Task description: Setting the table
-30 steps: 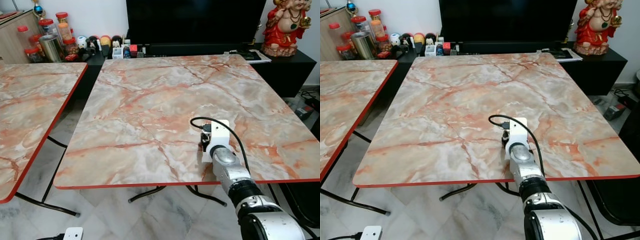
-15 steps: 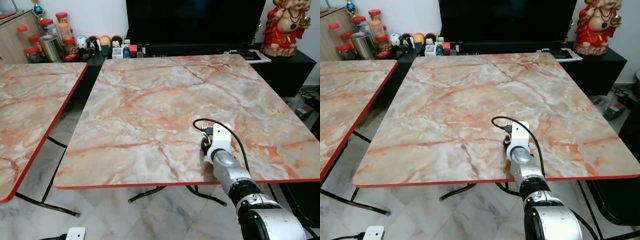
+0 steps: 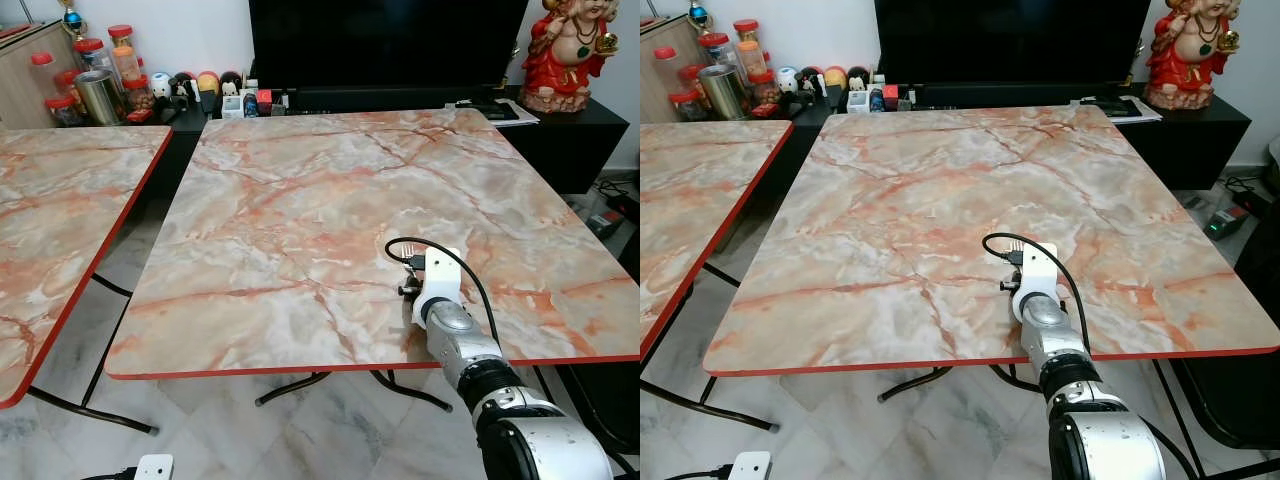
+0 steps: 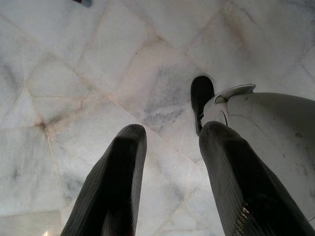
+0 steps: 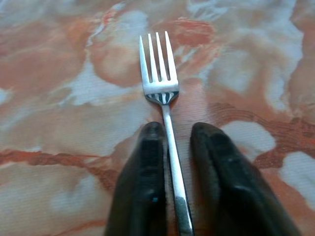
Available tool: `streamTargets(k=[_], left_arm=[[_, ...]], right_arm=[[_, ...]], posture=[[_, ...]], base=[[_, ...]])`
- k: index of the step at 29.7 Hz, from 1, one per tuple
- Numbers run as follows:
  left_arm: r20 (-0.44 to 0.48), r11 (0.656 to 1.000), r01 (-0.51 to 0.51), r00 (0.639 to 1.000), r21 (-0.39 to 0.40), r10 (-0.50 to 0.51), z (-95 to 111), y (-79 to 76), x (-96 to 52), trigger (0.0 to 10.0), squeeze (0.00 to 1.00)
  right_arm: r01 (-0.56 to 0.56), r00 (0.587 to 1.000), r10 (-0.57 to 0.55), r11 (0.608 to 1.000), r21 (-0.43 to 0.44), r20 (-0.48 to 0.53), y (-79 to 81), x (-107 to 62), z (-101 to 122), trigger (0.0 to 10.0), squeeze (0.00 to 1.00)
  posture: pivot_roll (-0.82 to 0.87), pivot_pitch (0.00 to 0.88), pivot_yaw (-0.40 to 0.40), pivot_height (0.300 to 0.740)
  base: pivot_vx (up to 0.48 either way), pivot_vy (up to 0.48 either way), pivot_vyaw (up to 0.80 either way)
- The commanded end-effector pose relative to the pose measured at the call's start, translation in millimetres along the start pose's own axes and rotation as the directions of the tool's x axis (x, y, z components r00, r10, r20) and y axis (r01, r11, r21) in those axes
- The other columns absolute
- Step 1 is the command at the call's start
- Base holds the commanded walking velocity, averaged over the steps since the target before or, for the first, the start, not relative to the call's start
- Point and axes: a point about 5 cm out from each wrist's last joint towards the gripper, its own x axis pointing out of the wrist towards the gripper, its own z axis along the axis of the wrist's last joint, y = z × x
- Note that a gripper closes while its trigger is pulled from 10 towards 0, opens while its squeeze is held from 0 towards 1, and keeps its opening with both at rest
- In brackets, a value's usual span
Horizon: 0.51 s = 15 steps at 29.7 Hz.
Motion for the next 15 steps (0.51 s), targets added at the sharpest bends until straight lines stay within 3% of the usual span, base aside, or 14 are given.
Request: streamTargets(k=[1,15], left_arm=[[-0.008,1.0,-0.002,1.0,-0.01,0.002,-0.2,-0.2,0.2,10.0,0.0],[-0.015,1.0,0.009,1.0,-0.001,-0.009,0.2,-2.7,0.7,10.0,0.0]], right_arm=[[-0.01,1.0,0.01,1.0,-0.017,-0.016,2.2,0.1,-2.5,0.0,0.0],[-0.018,1.0,0.018,1.0,-0.024,-0.012,2.5,-0.5,-4.6,0.0,0.0]], posture=[[0.06,0.0,0.016,0.74],[0.06,0.0,0.013,0.74]], base=[[0.0,0.0,0.0],[0.0,0.0,0.0]])
